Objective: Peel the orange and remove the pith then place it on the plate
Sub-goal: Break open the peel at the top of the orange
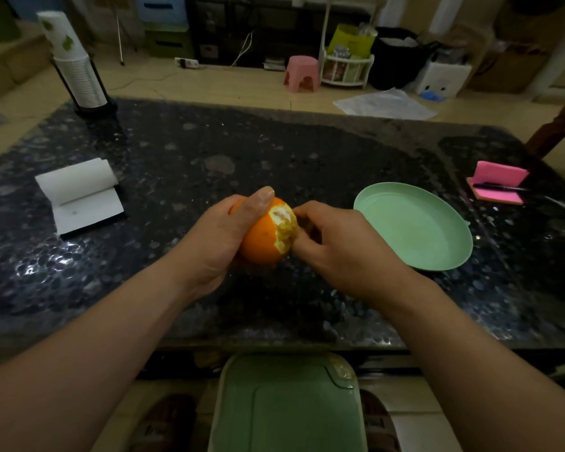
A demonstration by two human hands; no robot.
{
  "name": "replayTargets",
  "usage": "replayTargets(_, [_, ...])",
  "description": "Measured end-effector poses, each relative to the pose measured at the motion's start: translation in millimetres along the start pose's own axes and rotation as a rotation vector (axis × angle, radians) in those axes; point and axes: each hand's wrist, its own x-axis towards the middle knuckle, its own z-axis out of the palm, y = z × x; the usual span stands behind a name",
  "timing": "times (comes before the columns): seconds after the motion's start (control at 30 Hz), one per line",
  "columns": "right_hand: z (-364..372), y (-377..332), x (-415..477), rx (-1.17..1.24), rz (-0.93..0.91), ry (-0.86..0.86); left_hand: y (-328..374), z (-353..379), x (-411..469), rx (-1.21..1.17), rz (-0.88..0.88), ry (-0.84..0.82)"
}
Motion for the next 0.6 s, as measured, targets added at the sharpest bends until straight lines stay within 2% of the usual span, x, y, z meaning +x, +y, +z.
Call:
replayTargets(0.13, [0.7, -3.0, 0.1, -0.081, -0.017, 0.019, -0.3, -0.6, 0.4, 0.003, -0.007, -0.023])
replayTargets(0.37, [4.3, -5.2, 0.8, 0.101, 0.037, 0.118, 0.8, 2.0, -2.6, -0.012, 0.058, 0.009])
replayTargets(0.6, [3.9, -8.2, 0.4, 0.339, 0.077, 0.099, 9.1, 1.3, -9.5, -0.083, 0.015, -0.017])
